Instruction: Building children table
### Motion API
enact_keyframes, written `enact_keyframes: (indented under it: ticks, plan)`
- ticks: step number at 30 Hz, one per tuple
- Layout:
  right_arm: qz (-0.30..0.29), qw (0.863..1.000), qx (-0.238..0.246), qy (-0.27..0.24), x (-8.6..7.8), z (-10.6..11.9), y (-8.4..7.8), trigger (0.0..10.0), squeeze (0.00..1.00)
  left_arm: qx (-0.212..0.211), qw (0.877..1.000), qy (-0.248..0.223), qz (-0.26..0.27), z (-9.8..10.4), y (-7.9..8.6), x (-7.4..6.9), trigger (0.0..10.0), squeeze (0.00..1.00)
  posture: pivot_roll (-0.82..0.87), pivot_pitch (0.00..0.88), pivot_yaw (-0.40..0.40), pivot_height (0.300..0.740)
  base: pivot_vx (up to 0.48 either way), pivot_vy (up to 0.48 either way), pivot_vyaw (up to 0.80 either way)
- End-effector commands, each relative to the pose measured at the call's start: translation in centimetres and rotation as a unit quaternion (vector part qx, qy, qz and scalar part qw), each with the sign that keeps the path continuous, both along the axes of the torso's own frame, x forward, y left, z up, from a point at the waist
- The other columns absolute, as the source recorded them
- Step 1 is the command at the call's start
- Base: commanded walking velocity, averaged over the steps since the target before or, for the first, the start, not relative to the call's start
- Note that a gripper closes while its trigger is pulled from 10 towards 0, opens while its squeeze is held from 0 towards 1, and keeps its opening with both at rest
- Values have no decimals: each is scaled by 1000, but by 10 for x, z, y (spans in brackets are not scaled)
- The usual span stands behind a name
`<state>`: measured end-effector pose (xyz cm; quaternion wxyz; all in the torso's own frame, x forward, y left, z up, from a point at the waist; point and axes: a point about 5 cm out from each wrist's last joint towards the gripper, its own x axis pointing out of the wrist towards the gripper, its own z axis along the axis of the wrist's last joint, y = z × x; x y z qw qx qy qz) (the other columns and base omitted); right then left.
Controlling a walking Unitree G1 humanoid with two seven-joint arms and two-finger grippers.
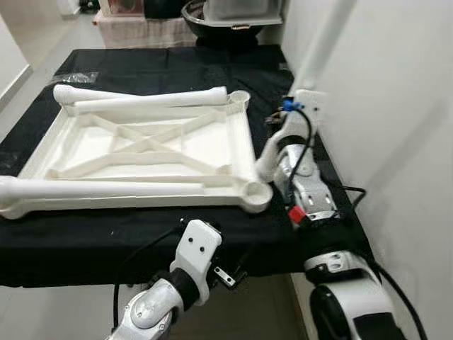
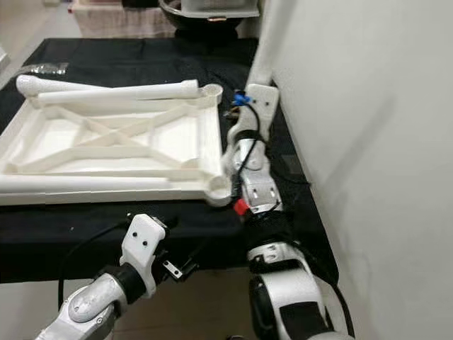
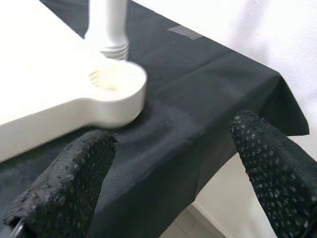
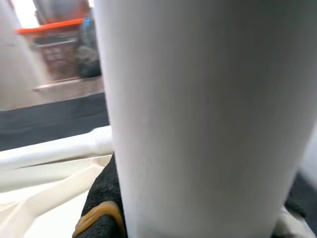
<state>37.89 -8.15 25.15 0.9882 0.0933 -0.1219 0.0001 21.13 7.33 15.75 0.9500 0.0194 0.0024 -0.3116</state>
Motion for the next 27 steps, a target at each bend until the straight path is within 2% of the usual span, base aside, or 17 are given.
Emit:
enact_keyframes:
  ticks: [1,2,3,7,8,9,10,11,14,16,18,19,22,23,24,25,27]
  plan:
    - [52,998,25,18,-7,-5,25,0,0,2,1000,11,9,-5,3,1,10000,0,64,172,-33,740,0,0,0]
    - [75,996,46,17,-10,-2,35,0,0,5,1000,10,13,-6,4,2,10000,0,64,173,-34,740,0,0,0]
    - [88,996,32,1,-13,3,43,0,0,6,1000,12,12,-6,5,2,10000,0,64,177,-40,740,0,0,0]
    - [93,995,-5,-27,-16,10,46,0,0,3,1000,14,16,-7,5,3,10000,0,66,179,-43,740,0,0,0]
    - [79,995,-26,-45,-12,16,30,4706,0,3,1000,10,15,-7,4,3,10000,0,63,180,-45,740,0,0,0]
    - [71,996,-29,-52,-10,18,21,4706,0,4,1000,10,13,-7,3,3,10000,0,63,180,-45,740,0,0,0]
    - [66,995,-22,-66,-5,25,9,10000,0,3,1000,8,12,-6,2,3,10000,0,57,176,-46,740,0,0,0]
    - [66,995,-22,-66,-5,25,9,10000,0,3,1000,8,12,-6,2,3,10000,0,57,176,-46,740,0,0,0]
    - [78,993,-11,-85,-1,36,-6,10000,0,3,1000,4,7,-5,1,2,10000,0,57,178,-47,740,0,0,0]
    - [149,981,-2,-124,3,54,-26,10000,0,6,1000,-1,4,-5,-1,0,10000,0,58,174,-48,740,0,0,0]
    - [153,980,-7,-128,5,57,-32,10000,0,4,1000,-1,5,-5,-2,0,10000,0,60,169,-51,740,0,0,0]
    - [185,976,-17,-118,9,59,-38,10000,0,1,1000,-1,7,-4,-1,0,10000,0,57,166,-51,740,0,0,0]
    - [224,969,-26,-106,13,61,-45,10000,0,-3,1000,-1,10,-4,-1,-1,10000,0,57,165,-51,740,0,0,0]
    - [242,963,-45,-110,12,62,-46,10000,0,-4,1000,0,10,-4,-2,-1,10000,0,57,165,-51,740,0,0,0]
    - [285,949,-80,-110,10,59,-45,10000,0,-10,1000,3,6,-3,-3,-4,10000,0,59,165,-55,740,0,0,0]
    - [285,949,-80,-110,10,59,-45,10000,0,-10,1000,3,6,-3,-3,-4,10000,0,59,165,-55,740,0,0,0]
    - [364,922,-105,-84,9,51,-46,10000,0,-20,1000,5,-6,0,-6,-10,10000,0,62,166,-56,740,0,0,0]
